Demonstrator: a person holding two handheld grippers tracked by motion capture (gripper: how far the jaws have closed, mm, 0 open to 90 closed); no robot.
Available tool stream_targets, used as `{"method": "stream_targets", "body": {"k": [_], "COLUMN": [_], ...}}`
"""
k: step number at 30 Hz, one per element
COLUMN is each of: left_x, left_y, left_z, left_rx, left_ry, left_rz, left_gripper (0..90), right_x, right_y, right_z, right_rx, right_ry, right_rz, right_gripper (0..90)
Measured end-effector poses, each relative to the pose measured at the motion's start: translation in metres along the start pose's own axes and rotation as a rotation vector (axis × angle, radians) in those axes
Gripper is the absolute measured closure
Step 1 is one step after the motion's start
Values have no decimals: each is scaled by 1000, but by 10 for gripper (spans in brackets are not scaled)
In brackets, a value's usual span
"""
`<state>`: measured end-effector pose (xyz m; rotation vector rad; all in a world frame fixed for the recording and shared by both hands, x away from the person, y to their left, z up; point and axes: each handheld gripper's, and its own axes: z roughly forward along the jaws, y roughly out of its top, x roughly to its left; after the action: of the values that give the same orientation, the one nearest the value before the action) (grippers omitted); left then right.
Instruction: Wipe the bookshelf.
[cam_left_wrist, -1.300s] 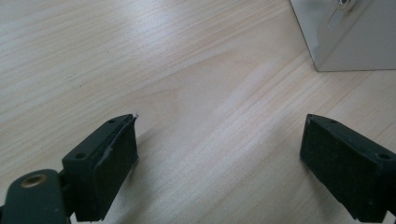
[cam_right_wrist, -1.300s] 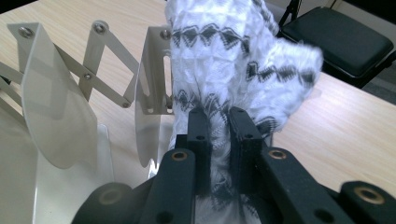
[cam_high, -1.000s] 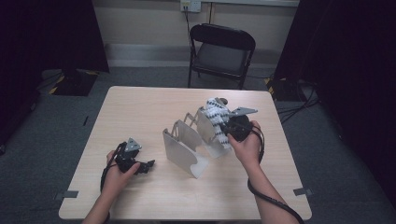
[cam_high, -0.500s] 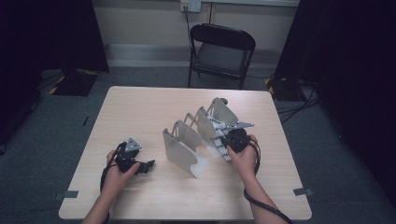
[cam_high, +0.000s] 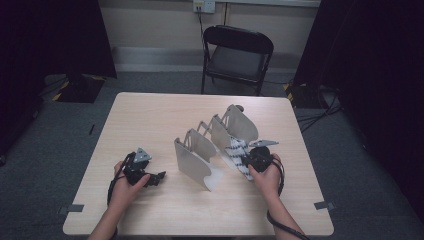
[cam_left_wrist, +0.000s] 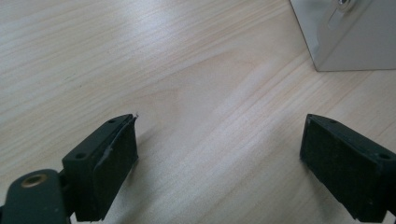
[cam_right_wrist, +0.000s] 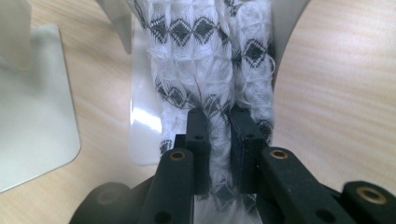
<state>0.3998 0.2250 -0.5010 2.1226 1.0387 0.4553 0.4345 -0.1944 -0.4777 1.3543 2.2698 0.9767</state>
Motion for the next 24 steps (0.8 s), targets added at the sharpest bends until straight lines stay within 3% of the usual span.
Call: {"method": "stream_targets", "body": {"k": [10, 24], "left_x": [0, 0], "left_y": [0, 0], "left_z": [0, 0], "left_rx": [0, 0], "left_ry": [0, 0], "left_rz": [0, 0], "left_gripper": [109, 109], "right_x": [-6, -12], "right_y": [-20, -40], "right_z": [-16, -32], "right_rx": [4, -18], "right_ry": [32, 35], "right_rz": [27, 59], "right_gripper": [795, 794]}}
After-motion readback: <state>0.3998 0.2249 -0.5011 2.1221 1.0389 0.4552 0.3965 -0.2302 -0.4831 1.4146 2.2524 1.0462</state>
